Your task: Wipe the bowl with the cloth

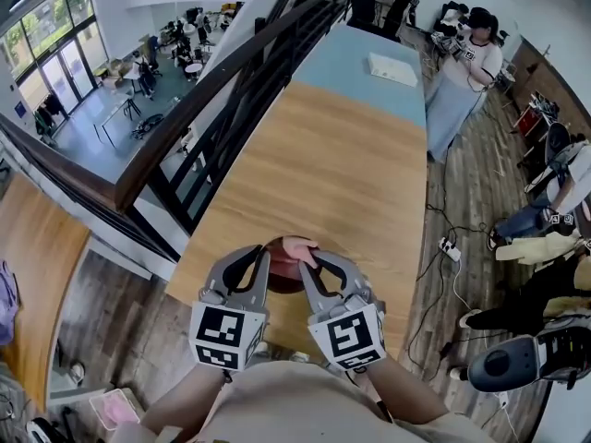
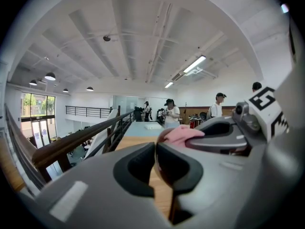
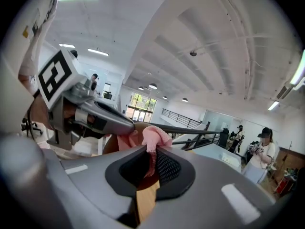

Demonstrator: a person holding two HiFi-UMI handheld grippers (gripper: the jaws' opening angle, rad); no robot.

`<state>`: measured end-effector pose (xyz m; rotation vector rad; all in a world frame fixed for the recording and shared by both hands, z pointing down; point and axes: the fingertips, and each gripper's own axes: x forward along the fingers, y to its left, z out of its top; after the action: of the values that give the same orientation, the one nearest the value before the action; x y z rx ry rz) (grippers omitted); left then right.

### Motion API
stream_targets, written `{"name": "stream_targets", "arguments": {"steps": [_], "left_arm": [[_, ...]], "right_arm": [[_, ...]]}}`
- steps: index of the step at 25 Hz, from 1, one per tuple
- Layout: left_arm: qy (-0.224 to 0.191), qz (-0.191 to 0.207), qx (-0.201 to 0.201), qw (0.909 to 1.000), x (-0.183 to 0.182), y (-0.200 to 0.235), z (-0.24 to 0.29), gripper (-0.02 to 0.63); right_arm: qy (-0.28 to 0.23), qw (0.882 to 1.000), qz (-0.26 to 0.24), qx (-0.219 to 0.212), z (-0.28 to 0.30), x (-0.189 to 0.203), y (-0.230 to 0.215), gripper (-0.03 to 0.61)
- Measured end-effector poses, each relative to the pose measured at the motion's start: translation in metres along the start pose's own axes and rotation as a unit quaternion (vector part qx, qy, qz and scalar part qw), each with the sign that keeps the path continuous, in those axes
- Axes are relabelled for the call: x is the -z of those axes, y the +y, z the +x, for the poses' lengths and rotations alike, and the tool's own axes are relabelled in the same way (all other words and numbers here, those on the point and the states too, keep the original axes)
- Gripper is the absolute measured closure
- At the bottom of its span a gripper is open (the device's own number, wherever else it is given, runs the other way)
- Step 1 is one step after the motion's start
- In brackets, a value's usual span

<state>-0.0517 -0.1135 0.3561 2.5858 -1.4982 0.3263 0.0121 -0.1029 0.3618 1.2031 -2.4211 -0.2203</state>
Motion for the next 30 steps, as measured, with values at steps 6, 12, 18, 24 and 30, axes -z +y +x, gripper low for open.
{"name": "stream_targets", "arguments": {"steps": [6, 12, 18, 24, 30], "left_arm": [[0.0, 0.031, -0.002, 0.9995, -0.001, -0.004, -0.001, 0.598], [-0.01, 0.032, 0.018, 0.9993, -0.011, -0.017, -0.002, 0.598], [-0.014, -0.01, 0.029, 0.9994, -0.019, -0.023, -0.003, 0.598], [-0.014, 0.009, 0.026, 0.9995, -0.012, -0.022, -0.004, 0.601], [0.006, 0.011, 0.037, 0.9992, -0.005, -0.032, -0.003, 0.601]], "right_arm": [[-0.077, 0.995, 0.049, -0.034, -0.026, -0.053, -0.007, 0.555], [-0.099, 0.993, 0.062, -0.017, -0.031, -0.072, -0.019, 0.555], [-0.116, 0.987, 0.106, 0.032, -0.045, -0.077, -0.044, 0.555], [-0.131, 0.983, 0.119, 0.053, -0.051, -0.078, -0.055, 0.557], [-0.173, 0.97, 0.132, 0.11, -0.072, -0.095, -0.083, 0.558]]}}
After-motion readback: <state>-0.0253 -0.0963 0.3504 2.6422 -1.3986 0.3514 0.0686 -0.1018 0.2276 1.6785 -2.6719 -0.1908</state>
